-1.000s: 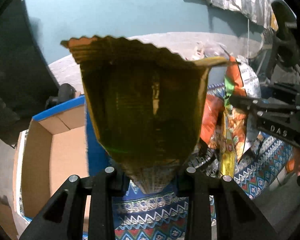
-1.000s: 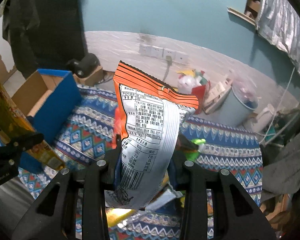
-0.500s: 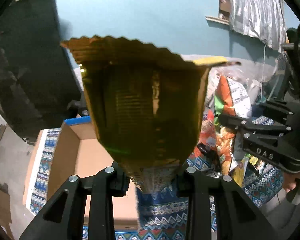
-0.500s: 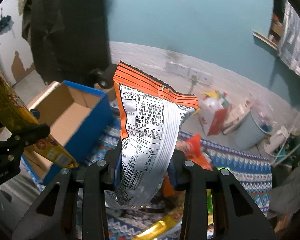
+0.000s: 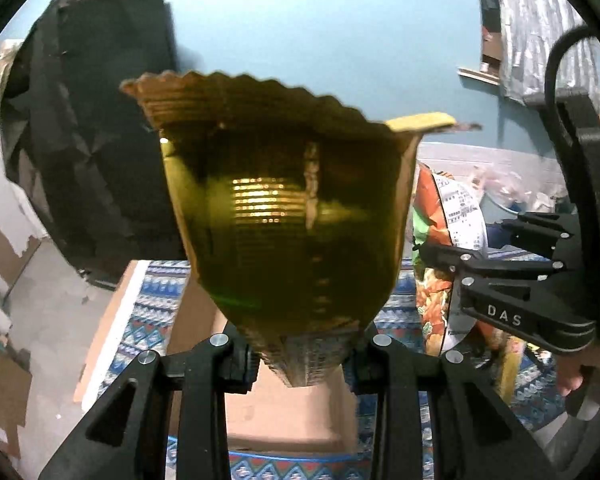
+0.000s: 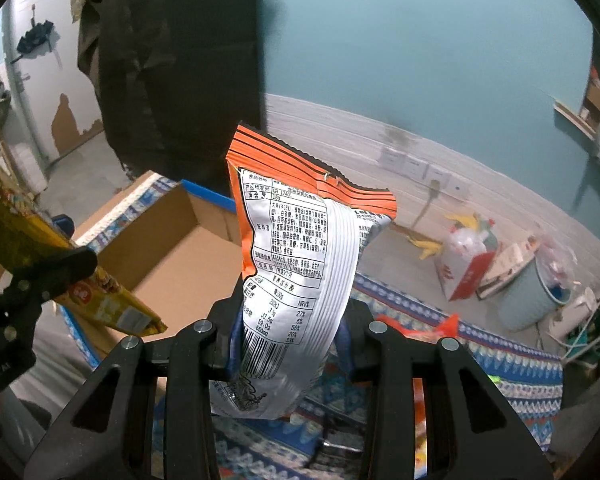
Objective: Organize snacks
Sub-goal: 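Lift both held snacks and carry them over the cardboard box, then open the right tool to drop the chip bag while the left tool drops the gold bar into the box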
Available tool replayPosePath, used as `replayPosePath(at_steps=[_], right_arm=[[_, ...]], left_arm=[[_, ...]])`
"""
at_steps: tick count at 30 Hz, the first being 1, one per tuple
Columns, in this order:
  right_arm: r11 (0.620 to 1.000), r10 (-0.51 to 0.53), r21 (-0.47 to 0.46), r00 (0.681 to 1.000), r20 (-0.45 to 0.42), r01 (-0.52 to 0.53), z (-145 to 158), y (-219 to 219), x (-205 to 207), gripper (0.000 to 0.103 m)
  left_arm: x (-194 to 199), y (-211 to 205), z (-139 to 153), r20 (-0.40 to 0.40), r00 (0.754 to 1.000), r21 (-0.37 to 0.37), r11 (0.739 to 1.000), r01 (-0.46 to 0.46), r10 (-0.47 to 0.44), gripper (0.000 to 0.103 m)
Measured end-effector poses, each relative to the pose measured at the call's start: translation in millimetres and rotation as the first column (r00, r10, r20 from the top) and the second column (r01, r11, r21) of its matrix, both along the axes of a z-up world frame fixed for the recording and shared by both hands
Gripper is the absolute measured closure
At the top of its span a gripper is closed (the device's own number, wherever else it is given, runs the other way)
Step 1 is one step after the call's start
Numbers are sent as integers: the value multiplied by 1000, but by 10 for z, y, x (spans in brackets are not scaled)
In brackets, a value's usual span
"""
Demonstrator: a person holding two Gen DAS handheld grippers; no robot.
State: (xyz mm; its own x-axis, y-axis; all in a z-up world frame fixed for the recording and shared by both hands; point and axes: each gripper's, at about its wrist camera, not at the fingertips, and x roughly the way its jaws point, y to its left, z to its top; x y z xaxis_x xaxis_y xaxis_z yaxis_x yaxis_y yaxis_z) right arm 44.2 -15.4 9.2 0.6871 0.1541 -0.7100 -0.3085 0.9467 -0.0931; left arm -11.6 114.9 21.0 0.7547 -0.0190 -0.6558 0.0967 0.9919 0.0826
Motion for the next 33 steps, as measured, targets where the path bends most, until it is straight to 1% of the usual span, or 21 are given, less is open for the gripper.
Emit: replayPosePath(at_steps=[5, 9, 11, 15, 19, 22, 25, 27, 29, 30, 31, 32, 33], right_arm=[[999, 39, 13, 999, -24, -39, -79, 289, 121, 67], [998, 60, 31, 996, -63, -58, -207, 461, 221, 67], [997, 68, 42, 994, -88, -64, -264, 539, 270, 67], [995, 88, 59, 987, -137, -81, -400, 654, 365, 67], [994, 105, 58, 978, -182, -96, -562, 766, 441, 67], [993, 114, 65, 971, -211, -103, -657, 810, 477, 67], [992, 124, 65, 967, -223, -113, -698, 850, 502, 67], [991, 129, 71, 963, -236, -116, -717, 875, 518, 65], [990, 131, 84, 959, -252, -113, -750, 889, 536, 63], [990, 129, 85, 958, -256, -111, -767, 889, 547, 60], [990, 132, 91, 956, -262, -112, -779, 890, 548, 55], [989, 136, 96, 955, -265, -114, -780, 892, 551, 49], [988, 137, 103, 955, -263, -114, -777, 887, 545, 46]], left_arm=[[50, 286, -88, -27, 998, -14, 998, -55, 55, 70], [143, 483, -271, -71, 993, -19, 995, -95, 94, 71], [208, 576, -384, -103, 988, -19, 993, -118, 116, 70], [340, 710, -624, -191, 971, -51, 986, -156, 144, 70], [285, 790, -823, -220, 961, -28, 984, -177, 167, 70], [318, 844, -917, -243, 952, -30, 980, -197, 184, 70], [359, 900, -976, -263, 942, -22, 975, -220, 206, 70], [373, 910, -993, -273, 939, -20, 974, -225, 211, 70], [381, 930, -981, -266, 937, -5, 972, -235, 226, 63], [379, 917, -968, -260, 938, 3, 971, -239, 232, 56], [384, 923, -945, -250, 938, 16, 969, -245, 241, 44], [376, 918, -929, -241, 938, 24, 968, -250, 248, 38], [369, 916, -913, -230, 940, 29, 967, -254, 254, 29]])
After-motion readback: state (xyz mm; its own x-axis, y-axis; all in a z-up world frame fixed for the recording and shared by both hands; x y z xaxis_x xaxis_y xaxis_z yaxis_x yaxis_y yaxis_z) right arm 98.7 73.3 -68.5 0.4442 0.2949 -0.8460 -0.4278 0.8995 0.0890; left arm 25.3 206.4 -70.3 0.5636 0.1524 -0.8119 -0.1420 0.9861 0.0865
